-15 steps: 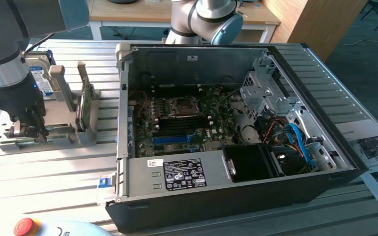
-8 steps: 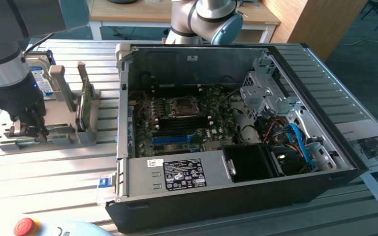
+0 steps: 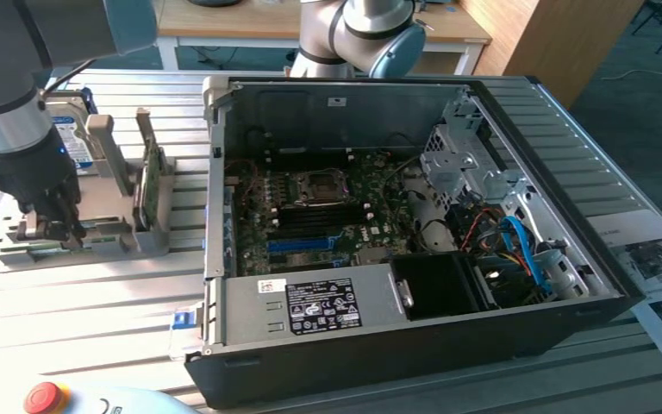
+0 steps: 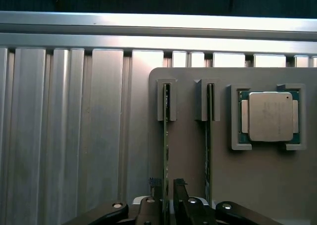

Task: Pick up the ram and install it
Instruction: 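Pick up the ram and move it above insertion slot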

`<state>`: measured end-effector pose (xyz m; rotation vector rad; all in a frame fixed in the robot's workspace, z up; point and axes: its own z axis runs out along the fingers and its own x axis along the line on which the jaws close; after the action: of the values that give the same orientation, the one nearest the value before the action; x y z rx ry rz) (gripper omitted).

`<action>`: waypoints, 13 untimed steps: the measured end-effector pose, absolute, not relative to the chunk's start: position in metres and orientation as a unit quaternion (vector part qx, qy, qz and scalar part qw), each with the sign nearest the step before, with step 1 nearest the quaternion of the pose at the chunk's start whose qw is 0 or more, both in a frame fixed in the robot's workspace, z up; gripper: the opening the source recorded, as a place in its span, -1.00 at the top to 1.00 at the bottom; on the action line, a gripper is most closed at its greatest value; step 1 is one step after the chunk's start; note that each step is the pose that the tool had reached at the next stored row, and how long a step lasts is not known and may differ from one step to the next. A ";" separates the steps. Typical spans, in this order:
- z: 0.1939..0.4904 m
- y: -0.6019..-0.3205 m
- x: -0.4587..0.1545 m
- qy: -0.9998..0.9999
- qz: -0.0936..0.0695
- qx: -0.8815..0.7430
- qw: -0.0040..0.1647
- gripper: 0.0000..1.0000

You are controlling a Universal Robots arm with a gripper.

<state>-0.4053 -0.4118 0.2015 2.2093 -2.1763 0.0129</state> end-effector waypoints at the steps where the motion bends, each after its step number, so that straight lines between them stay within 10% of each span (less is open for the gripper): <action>1: 0.201 -0.412 -0.405 -0.702 0.004 0.712 0.020 0.53; 13: 0.201 -0.412 -0.405 -0.702 0.004 0.712 0.020 0.53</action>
<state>-0.4054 -0.4115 0.2009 2.2092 -2.1763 0.0129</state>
